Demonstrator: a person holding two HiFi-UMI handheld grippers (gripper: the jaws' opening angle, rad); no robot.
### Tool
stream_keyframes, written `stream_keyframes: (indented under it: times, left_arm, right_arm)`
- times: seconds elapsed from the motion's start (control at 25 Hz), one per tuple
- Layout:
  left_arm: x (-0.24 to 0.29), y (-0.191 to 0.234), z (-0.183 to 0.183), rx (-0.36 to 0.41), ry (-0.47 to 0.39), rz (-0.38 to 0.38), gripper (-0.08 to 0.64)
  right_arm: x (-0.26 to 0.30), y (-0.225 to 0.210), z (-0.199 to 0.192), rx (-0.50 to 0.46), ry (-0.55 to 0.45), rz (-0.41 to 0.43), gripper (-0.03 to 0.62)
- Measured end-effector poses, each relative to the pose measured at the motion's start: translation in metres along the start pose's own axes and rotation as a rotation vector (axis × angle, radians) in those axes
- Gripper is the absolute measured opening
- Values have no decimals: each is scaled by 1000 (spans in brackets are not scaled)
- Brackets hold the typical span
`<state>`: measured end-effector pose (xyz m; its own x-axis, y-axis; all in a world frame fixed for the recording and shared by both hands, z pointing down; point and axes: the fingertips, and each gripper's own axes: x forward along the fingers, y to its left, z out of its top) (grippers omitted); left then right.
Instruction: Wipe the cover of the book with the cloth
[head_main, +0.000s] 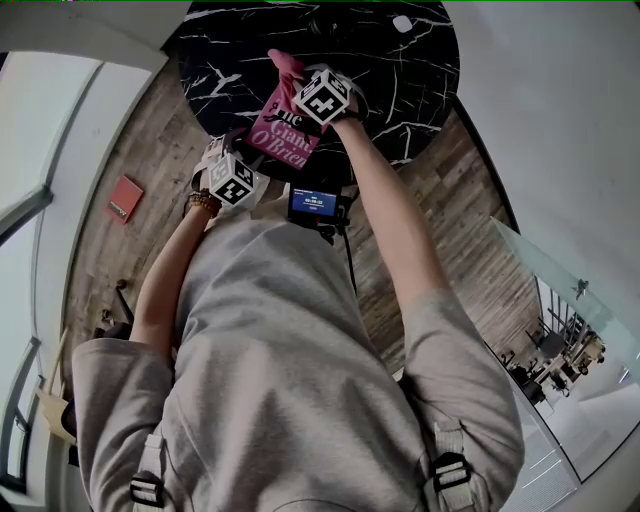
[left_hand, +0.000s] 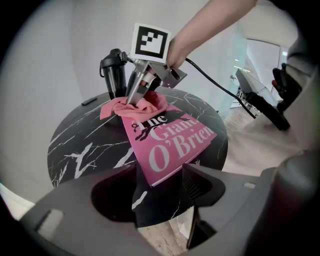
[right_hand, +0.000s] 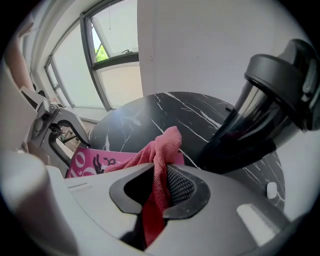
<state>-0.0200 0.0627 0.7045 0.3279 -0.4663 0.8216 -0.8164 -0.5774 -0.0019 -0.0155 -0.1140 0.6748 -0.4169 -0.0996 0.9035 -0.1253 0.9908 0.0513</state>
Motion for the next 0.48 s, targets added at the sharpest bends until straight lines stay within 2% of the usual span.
stream_keyframes:
  times: [0.48]
  left_arm:
    - [2, 0, 0, 5, 10, -3, 281]
  right_arm:
    - [1, 17, -1, 8, -13, 19, 75]
